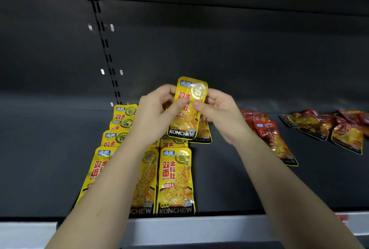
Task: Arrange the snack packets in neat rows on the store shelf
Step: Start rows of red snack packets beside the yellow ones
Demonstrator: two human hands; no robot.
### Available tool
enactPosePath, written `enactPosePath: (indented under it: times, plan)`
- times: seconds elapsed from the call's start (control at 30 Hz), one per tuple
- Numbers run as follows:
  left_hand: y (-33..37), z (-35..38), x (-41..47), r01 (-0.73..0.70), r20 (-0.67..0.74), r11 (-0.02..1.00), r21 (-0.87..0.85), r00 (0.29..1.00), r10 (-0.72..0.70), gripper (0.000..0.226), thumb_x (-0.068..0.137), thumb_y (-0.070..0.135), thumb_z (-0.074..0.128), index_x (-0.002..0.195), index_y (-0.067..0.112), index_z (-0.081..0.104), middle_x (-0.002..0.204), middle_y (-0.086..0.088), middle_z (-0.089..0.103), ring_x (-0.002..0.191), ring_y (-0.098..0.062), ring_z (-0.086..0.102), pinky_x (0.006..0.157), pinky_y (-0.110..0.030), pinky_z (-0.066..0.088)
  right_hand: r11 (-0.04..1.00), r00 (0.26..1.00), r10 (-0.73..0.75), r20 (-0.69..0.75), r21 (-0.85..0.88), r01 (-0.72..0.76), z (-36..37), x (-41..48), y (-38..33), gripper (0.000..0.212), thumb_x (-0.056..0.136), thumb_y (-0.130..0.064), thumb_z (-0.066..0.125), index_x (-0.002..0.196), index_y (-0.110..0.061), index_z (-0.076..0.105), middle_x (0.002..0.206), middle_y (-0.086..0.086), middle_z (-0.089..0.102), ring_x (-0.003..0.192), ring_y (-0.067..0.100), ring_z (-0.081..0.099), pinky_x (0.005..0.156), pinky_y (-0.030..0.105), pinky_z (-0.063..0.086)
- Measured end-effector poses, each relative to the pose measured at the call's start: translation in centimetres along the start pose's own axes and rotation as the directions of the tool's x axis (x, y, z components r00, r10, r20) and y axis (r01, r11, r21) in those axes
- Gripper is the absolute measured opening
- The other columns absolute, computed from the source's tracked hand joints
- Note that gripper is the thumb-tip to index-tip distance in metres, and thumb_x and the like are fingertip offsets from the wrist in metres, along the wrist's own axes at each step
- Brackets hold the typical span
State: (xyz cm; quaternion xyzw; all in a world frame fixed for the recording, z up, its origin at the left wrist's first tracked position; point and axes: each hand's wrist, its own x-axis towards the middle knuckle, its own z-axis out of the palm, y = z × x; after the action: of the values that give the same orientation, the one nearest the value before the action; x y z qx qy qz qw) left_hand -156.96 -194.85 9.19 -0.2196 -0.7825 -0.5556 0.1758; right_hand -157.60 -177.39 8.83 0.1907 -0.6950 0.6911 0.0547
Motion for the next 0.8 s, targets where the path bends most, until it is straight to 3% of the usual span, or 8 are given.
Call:
enactPosePath:
  times: [0.1, 0.2, 0.27, 0.37, 0.47, 0.6, 0.8]
  plan:
    - [-0.3, -0.2, 0.0, -0.035, -0.048, 0.983, 0.182, 0.998, 0.044, 0.014, 0.096, 0.029, 0.057, 0.093, 0.019, 0.067, 0.075, 0.013, 0.067, 0.061, 0.004, 0.059, 0.056, -0.013, 0.042, 0.999, 0.995, 0.023, -0.094, 0.042, -0.020, -0.8, 0.3, -0.2, 0.018, 0.089, -0.004, 0.064, 0.102, -0.017, 0.067, 0.090, 0.000, 0.074, 0.077, 0.017, 0.066, 0.065, 0.030, 0.051]
    - [-0.9, -0.4, 0.1, -0.048, -0.039, 0.923, 0.382, 0.997, 0.068, 0.010, 0.094, 0.026, 0.058, 0.095, 0.023, 0.068, 0.079, 0.017, 0.066, 0.075, -0.001, 0.062, 0.069, -0.022, 0.048, 0.996, 0.985, 0.082, -0.149, 0.040, -0.077, -2.2, 0.4, -0.2, 0.023, 0.088, -0.004, 0.067, 0.108, -0.014, 0.061, 0.092, 0.008, 0.074, 0.081, 0.023, 0.069, 0.069, 0.038, 0.055]
    - [-1.5, -0.5, 0.2, -0.035, -0.023, 0.869, 0.494, 0.998, 0.054, 0.012, 0.093, 0.027, 0.059, 0.101, 0.023, 0.067, 0.085, 0.015, 0.067, 0.083, -0.007, 0.064, 0.078, -0.030, 0.050, 0.988, 0.977, 0.155, -0.148, 0.013, -0.155, -3.1, 0.4, -0.2, 0.032, 0.088, -0.003, 0.066, 0.115, -0.015, 0.053, 0.089, 0.010, 0.074, 0.076, 0.018, 0.071, 0.060, 0.031, 0.058]
    - [-2.4, -0.6, 0.3, -0.016, 0.007, 0.783, 0.622, 1.000, 0.015, 0.017, 0.091, 0.028, 0.060, 0.107, 0.026, 0.066, 0.100, 0.011, 0.070, 0.101, -0.015, 0.063, 0.093, -0.044, 0.045, 0.943, 0.958, 0.250, -0.139, -0.191, -0.273, -4.2, 0.4, 0.3, 0.044, 0.087, -0.013, 0.071, 0.127, -0.015, 0.053, 0.092, 0.012, 0.074, 0.077, 0.015, 0.069, 0.056, 0.024, 0.048]
    - [-2.7, -0.7, 0.3, 0.028, 0.003, 0.734, 0.679, 0.999, -0.040, 0.021, 0.091, 0.029, 0.060, 0.111, 0.028, 0.064, 0.109, 0.009, 0.067, 0.112, -0.018, 0.056, 0.098, -0.042, 0.036, 0.875, 0.931, 0.333, -0.146, -0.320, -0.363, -4.8, 0.5, 0.7, 0.043, 0.085, -0.020, 0.074, 0.125, -0.021, 0.058, 0.094, 0.006, 0.075, 0.082, 0.017, 0.066, 0.057, 0.024, 0.043]
    - [-2.7, -0.7, 0.3, 0.042, -0.010, 0.728, 0.684, 0.999, -0.048, 0.020, 0.091, 0.030, 0.059, 0.111, 0.029, 0.064, 0.111, 0.011, 0.066, 0.114, -0.017, 0.053, 0.098, -0.041, 0.033, 0.810, 0.900, 0.430, -0.075, -0.407, -0.421, -4.3, 0.4, 0.7, 0.038, 0.085, -0.017, 0.074, 0.119, -0.022, 0.059, 0.089, 0.002, 0.076, 0.075, 0.013, 0.064, 0.055, 0.023, 0.044]
    - [-2.8, -0.7, 0.3, 0.055, -0.011, 0.723, 0.689, 0.998, -0.066, 0.020, 0.092, 0.031, 0.059, 0.111, 0.030, 0.064, 0.112, 0.011, 0.065, 0.114, -0.016, 0.054, 0.100, -0.044, 0.033, 0.735, 0.845, 0.530, -0.067, -0.460, -0.497, -4.2, 0.3, 0.8, 0.038, 0.082, -0.016, 0.077, 0.115, -0.020, 0.059, 0.095, 0.014, 0.074, 0.065, 0.012, 0.059, 0.054, 0.024, 0.046]
